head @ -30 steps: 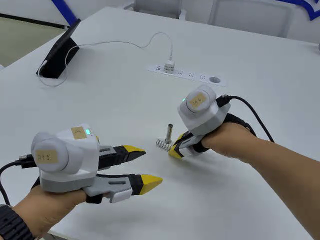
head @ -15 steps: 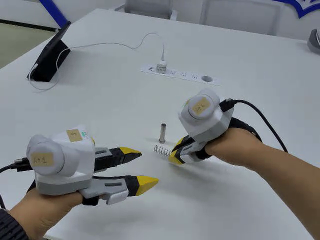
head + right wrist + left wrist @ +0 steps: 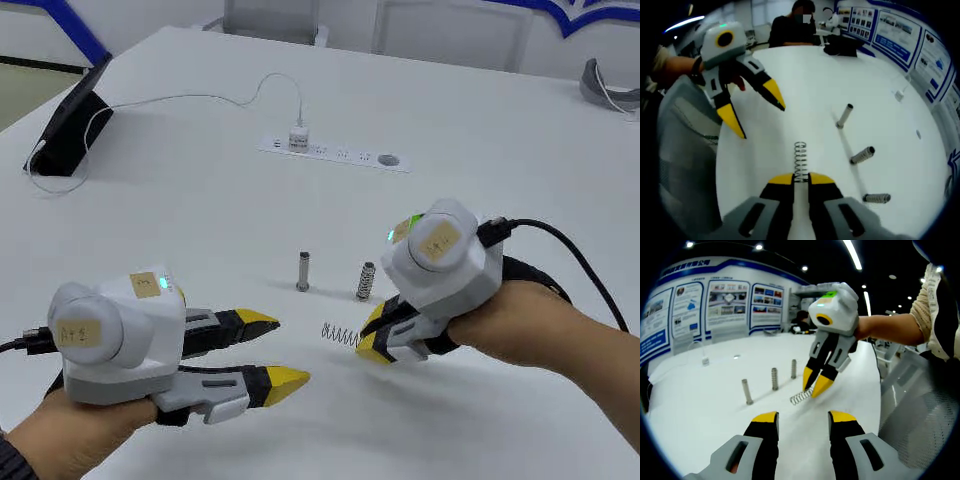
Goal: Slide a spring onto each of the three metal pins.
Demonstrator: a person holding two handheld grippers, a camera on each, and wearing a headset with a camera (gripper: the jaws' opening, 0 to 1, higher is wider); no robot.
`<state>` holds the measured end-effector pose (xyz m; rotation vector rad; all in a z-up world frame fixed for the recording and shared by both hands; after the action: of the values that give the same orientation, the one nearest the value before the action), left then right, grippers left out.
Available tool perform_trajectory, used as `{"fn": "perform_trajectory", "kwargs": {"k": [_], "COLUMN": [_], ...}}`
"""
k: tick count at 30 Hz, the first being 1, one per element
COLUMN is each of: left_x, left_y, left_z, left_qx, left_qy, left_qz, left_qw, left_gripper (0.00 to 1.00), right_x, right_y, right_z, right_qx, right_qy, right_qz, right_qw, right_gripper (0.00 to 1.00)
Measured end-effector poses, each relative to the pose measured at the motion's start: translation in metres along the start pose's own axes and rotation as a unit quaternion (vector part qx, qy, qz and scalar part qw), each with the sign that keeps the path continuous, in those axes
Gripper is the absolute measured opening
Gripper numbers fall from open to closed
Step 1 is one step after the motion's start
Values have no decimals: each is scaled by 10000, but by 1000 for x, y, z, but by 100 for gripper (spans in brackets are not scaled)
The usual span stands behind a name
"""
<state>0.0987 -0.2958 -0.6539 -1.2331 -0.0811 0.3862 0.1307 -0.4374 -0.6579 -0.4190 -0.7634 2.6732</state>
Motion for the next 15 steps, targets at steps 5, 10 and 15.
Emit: {"fn": "perform_trajectory", "kwargs": {"k": [5, 10, 15], "left_x": [-3, -5, -10], "left_y": [-2, -5, -8], "left_z": [-4, -7, -11], "left_qx": [74, 118, 133], "left_qy": [130, 254, 431], "left_qz": [-76, -162, -237], "left_qw": [9999, 9995, 9987], "left_gripper": [39, 37, 34], "right_x": [8, 19, 27], "right_y": [5, 4, 0], "right_z": [13, 24, 32], "right_qx": [-7, -41, -121], "right_qy": [-99, -266, -349], "right_qz": [65, 230, 334], "right_qw": [9999, 9994, 9988], "right_gripper": [12, 12, 12]}}
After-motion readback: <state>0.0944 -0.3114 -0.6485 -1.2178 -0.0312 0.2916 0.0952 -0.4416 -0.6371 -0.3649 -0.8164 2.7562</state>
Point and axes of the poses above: the centre of the closed fingertips' face, and the gripper's own axes: z roughly backward along the fingers, x roughly to its left, y roughly out of its underside, the point moved 6 cm from there along z, roughly backward along the fingers, and after that the axes turned 10 degrees about y, right-handed, at the moved point
